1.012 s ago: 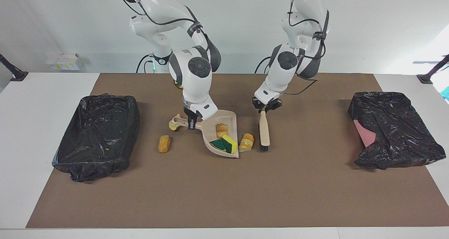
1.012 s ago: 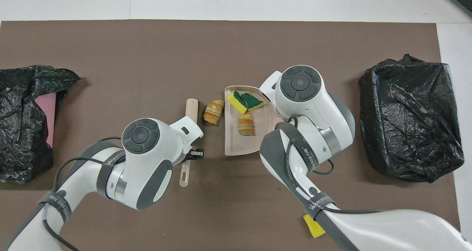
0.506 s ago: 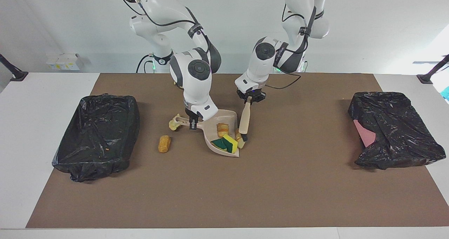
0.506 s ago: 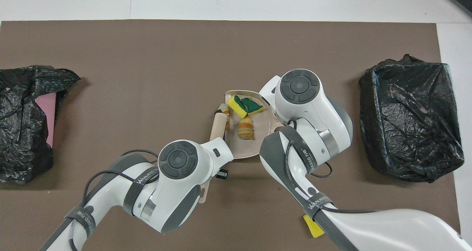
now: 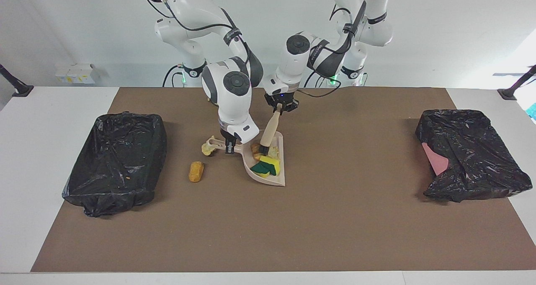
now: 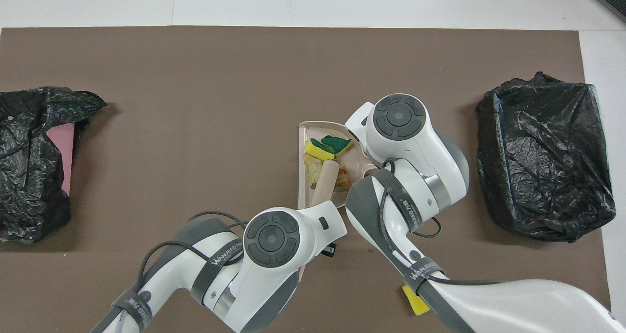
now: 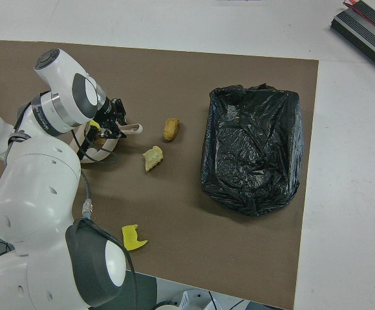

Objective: Sweep and dump trash in bin
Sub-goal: 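Sweep the remaining chunks into the dustpan with the left gripper, then carry the loaded dustpan with the right gripper over the trash bag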

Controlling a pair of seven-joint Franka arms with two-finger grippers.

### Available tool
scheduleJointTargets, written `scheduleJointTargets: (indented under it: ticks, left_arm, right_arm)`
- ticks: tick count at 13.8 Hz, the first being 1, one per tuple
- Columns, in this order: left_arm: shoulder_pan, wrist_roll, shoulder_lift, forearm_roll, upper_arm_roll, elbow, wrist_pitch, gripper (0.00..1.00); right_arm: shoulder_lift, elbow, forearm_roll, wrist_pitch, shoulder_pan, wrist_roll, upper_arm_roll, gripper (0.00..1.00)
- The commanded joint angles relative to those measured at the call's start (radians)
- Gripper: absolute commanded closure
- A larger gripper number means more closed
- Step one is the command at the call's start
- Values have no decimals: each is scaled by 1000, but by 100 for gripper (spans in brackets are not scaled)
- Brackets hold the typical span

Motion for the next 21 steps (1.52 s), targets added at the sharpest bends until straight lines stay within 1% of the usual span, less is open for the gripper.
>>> scheduleJointTargets:
  ticks: [1,3,7,8,9,10,13,15,17,19,20,21]
  left_arm:
    - [4,-4,-50,-20,18,16,-54,100]
    - [20,-73,-81,-20,25,8,-100,100]
    - [24,-355,-134,-17,25,-45,-174,100]
    - [15,-432,-156,-17,25,-79,-170,100]
    - [11,-478,-188,-17,21,-131,-160,100]
    - [9,-486,-226,-18,17,-184,-150,100]
    - [-32,-504,-292,-27,15,-304,-96,100]
    - [-58,-504,-323,-76,15,-379,-24,100]
    - [-100,-504,-326,-124,15,-429,54,100]
    - [-155,-504,-311,-162,15,-467,154,100]
    - [-169,-504,-305,-171,15,-478,183,100]
    - [-169,-498,-300,-173,17,-475,186,75]
  right_arm:
    - [-34,-23,19,-5,-20,-12,6,100]
    - [-43,-23,19,-6,-34,-20,6,100]
    - [-65,-26,21,-6,-76,-58,8,100]
    - [-86,-26,30,-6,-102,-99,8,100]
    - [-113,-21,71,-8,-145,-157,6,100]
    - [-135,-20,117,-20,-199,-225,6,100]
    - [-179,-3,179,-61,-328,-362,6,100]
    - [-203,5,194,-77,-414,-449,3,100]
    - [-206,38,196,-117,-509,-546,0,100]
    - [-206,48,194,-115,-598,-636,-3,100]
    - [-206,48,185,-102,-638,-694,-3,100]
    - [-206,48,173,-97,-667,-736,-4,100]
